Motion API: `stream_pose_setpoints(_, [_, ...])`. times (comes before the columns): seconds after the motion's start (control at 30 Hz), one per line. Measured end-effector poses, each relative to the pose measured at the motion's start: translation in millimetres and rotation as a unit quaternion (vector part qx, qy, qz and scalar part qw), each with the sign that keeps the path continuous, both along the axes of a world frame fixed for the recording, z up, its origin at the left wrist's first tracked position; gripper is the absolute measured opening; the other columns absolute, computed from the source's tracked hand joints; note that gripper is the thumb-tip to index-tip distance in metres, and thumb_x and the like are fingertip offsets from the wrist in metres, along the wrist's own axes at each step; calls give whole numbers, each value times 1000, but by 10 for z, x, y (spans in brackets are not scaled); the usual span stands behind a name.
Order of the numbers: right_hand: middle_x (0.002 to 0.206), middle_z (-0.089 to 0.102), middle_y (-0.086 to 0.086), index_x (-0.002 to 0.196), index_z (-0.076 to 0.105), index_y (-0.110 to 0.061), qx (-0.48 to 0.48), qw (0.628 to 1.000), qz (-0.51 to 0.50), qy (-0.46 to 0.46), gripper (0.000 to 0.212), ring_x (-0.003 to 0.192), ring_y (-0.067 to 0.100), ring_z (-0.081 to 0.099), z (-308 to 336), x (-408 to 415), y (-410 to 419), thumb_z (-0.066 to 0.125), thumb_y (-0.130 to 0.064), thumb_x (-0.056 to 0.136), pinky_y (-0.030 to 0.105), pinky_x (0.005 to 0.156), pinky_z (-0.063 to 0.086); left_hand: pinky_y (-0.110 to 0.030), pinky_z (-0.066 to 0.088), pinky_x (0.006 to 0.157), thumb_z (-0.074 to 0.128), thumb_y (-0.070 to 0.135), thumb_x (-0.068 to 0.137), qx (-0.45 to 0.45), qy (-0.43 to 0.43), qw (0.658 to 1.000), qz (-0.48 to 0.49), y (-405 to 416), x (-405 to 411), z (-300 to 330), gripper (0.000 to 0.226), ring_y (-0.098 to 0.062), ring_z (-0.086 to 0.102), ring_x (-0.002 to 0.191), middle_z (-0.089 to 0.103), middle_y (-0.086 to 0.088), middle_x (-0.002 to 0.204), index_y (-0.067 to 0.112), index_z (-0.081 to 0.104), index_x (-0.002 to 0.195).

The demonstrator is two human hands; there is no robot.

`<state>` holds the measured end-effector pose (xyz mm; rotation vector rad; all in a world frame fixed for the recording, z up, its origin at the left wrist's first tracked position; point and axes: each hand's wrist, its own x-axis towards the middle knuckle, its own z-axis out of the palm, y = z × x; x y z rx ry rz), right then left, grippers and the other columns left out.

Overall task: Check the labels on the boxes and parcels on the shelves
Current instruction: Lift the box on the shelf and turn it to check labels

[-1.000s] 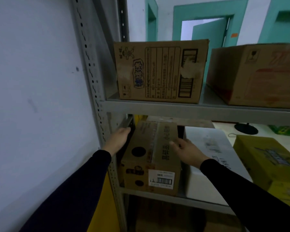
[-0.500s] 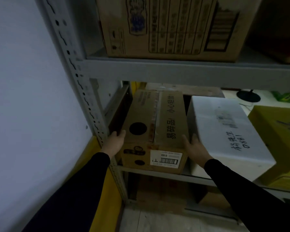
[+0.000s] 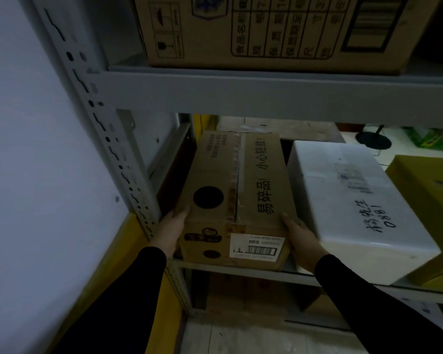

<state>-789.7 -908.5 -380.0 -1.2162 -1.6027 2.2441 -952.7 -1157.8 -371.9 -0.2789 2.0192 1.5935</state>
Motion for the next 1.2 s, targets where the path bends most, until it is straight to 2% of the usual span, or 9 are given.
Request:
stream_pose_setpoints(0.07, [110,73,12,142,42,-19,-1,1000,-5,13,48,82,29,76,89,18,7,56,-38,100,41,67,60,-47,31,116,56,65,89,7,-1,1000,-5,-2,11,80,85,-27,37,140,34,-1,158,28,21,158])
stream_pose_setpoints(0.2, [111,73,14,145,42,-18,13,1000,-10,27,56,86,30,76,321,72,-16,60,-40,97,44,74,61,-46,31,115,55,59,93,16,16,1000,-5,-27,77,348,79,-27,38,140,36,-2,157,26,24,157])
stream_pose_setpoints(0.37, [108,75,14,137,54,-14,36,999,-10,38,47,87,31,76,676,236,-86,58,-41,99,42,71,61,-41,32,110,55,66,89,32,35,998,-30,-113,247,747,85,-24,40,138,38,-1,155,26,23,157])
stream_pose_setpoints(0.53, [104,75,12,129,59,-14,66,997,-12,44,41,83,27,76,1100,597,-249,55,-43,100,33,62,58,-42,42,107,65,89,57,37,52,996,-58,-286,511,1120,118,-23,52,126,49,-1,148,30,32,154])
stream_pose_setpoints(0.63, [95,71,6,111,61,-18,82,996,-15,45,28,78,20,68,1334,819,-361,51,-42,102,29,57,48,-32,43,95,57,68,87,41,76,994,-59,-332,789,1415,84,-22,51,121,49,-3,147,23,35,153])
stream_pose_setpoints(0.77, [87,69,4,91,59,-23,92,995,-17,47,23,77,21,64,1587,1130,-477,52,-42,102,32,62,46,-37,49,93,56,60,92,54,97,993,-46,-429,1134,1675,69,-24,57,111,60,-8,132,21,43,148])
stream_pose_setpoints(0.9, [87,72,7,94,63,-20,106,993,10,51,28,78,23,67,1727,1511,-585,53,-46,99,36,67,49,-40,56,90,58,61,91,70,109,991,-26,-604,1584,1852,63,-27,66,102,70,-9,114,20,55,139])
stream_pose_setpoints(1.1, [93,75,11,105,67,-15,110,989,62,82,41,80,26,70,1868,2260,-675,52,-52,98,33,59,47,-37,53,94,60,60,89,45,177,983,35,-833,2594,2044,64,-25,65,103,68,-8,116,16,58,135])
stream_pose_setpoints(1.2, [93,75,13,112,66,-13,100,986,94,90,48,80,27,71,1918,2688,-684,51,-55,97,33,58,48,-35,55,87,55,55,93,28,194,977,84,-909,3213,2164,58,-26,64,101,68,-11,116,12,60,132])
